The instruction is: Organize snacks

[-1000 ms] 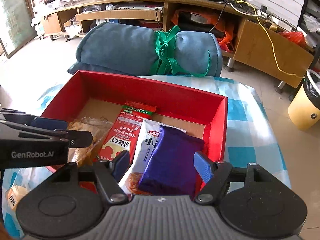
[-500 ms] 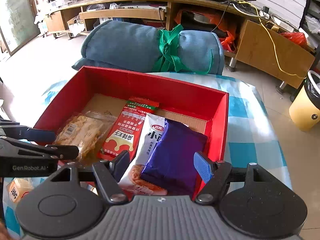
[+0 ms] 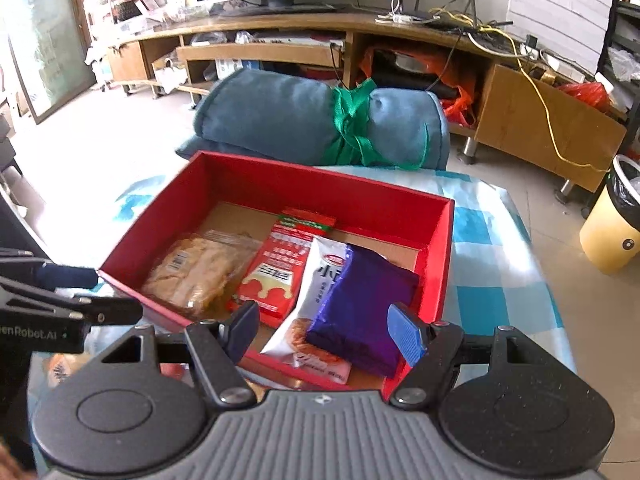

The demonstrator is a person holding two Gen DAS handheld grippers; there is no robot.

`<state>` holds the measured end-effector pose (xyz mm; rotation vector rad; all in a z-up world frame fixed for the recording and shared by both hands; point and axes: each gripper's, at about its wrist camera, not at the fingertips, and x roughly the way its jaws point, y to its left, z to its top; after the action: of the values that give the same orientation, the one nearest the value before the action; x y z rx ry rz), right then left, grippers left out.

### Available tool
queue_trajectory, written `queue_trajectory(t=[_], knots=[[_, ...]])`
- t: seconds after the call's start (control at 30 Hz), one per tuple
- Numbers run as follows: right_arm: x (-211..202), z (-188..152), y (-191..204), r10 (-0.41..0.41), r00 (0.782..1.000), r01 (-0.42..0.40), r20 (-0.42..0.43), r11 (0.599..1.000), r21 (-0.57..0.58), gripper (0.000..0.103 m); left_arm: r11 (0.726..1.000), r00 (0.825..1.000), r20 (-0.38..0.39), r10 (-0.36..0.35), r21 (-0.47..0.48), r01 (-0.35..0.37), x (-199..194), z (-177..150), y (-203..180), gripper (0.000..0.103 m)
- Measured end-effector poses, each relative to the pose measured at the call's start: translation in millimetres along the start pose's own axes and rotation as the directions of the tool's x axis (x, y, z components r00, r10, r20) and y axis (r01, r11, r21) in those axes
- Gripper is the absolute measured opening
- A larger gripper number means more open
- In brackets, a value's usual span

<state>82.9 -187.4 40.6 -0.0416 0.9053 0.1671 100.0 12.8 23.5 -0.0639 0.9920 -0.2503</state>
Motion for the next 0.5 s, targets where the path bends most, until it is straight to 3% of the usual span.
queue_trajectory(t=[0.3,0.5], knots=[[-11.8,-18.7,23.9,0.058,0.998,-0.058,-0.018,0.997,-0.041,0.066,1.0,0.997,-0.072,0.031,0.004,-0.031,-4.5,-38.1,18.5,0.077],[-9.3,-26.2,34.8,0.074,0.996,-0.077,-0.046,0.995,-0.068,0.066,0.985,0.991,-0.129,0.022,-0.169,-0.044,-4.6,-51.5,53.8,0.081]])
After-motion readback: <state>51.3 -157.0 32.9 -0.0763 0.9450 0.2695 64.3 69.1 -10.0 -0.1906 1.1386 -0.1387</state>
